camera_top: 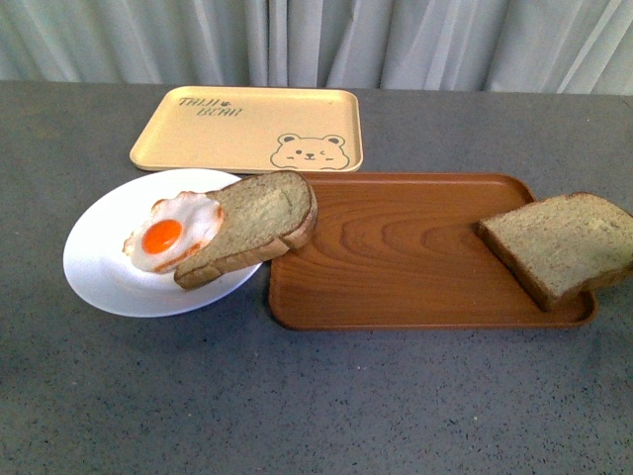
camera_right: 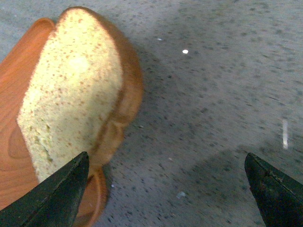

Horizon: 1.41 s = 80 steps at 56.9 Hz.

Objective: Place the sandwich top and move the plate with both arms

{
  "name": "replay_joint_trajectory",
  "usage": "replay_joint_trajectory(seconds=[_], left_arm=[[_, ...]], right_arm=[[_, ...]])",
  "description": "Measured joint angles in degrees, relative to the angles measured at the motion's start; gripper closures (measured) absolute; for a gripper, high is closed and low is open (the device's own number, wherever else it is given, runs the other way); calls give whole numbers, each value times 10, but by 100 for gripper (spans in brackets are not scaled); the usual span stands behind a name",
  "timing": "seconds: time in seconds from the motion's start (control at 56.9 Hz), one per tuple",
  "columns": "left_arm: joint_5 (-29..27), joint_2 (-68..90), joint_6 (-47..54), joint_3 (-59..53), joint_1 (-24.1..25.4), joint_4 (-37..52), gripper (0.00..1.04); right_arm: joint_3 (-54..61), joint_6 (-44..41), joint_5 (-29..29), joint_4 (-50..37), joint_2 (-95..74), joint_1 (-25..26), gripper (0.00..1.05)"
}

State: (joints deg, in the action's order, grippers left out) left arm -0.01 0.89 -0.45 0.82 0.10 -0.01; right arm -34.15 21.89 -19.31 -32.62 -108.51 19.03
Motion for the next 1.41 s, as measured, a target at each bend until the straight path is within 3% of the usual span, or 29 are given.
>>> replay_joint_trajectory(seconds=[0.422,0.984,1.107,1.23,1.406], left_arm=[[0,0,0,0,0,0,9],[0,0,0,0,0,0,9],[0,0,0,0,0,0,9],[0,0,0,0,0,0,9],[0,0,0,0,0,0,9]], right_arm=[[-90,52,11,-22,-76,-65,9],[-76,98,-1,-44,-46,-84,93],[-52,130,-9,-52,26,-96,102],[-61,166,39,-44,111,-168,102],[-156,221,127,-50,80,-336,102]])
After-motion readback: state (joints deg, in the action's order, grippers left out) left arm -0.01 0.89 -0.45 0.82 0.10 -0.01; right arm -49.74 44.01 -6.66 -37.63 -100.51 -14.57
